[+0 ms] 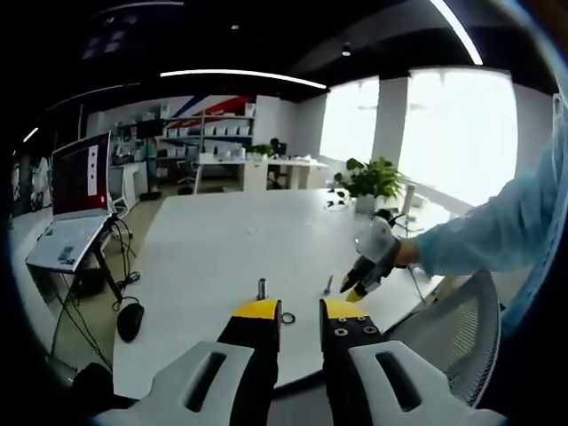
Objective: Place the washer onto the threaded stud by aligning its center hole with the stud, sliding it down to the base, and recovering from edge contact or off-axis alignment until the washer reaches the visible bottom stop.
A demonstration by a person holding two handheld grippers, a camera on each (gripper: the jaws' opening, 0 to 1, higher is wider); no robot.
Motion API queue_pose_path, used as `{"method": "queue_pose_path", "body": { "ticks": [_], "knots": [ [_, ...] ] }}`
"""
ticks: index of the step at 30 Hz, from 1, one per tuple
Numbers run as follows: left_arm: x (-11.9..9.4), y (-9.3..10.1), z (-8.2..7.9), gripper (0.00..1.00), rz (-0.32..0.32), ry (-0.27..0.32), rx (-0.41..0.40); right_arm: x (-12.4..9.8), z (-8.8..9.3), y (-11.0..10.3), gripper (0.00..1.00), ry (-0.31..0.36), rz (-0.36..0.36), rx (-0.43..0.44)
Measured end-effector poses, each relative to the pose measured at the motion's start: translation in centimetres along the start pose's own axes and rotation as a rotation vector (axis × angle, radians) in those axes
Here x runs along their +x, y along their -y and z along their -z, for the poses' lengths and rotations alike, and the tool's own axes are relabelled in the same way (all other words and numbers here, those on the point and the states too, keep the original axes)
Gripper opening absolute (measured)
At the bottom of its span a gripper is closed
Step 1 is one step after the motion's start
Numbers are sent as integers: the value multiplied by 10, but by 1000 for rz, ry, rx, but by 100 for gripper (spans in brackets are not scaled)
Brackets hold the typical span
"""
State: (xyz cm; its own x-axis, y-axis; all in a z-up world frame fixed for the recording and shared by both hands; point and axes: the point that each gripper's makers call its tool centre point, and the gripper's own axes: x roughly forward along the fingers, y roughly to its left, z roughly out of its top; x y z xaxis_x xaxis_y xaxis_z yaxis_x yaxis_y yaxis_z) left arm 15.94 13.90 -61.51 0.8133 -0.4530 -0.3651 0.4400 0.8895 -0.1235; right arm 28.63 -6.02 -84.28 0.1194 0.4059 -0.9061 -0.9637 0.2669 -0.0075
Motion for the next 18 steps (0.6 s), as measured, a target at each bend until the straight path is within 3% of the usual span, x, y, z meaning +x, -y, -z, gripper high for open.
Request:
{"method": "queue_pose_path", "body": {
  "ticks": [7, 18],
  "knots": [
    [1, 8, 6, 14, 22, -14, 1, 14, 4, -18, 22, -69, -61, -75],
    [6, 25, 16, 14, 65, -32, 4, 24, 6, -19, 20, -124, -59, -141]
  ]
}}
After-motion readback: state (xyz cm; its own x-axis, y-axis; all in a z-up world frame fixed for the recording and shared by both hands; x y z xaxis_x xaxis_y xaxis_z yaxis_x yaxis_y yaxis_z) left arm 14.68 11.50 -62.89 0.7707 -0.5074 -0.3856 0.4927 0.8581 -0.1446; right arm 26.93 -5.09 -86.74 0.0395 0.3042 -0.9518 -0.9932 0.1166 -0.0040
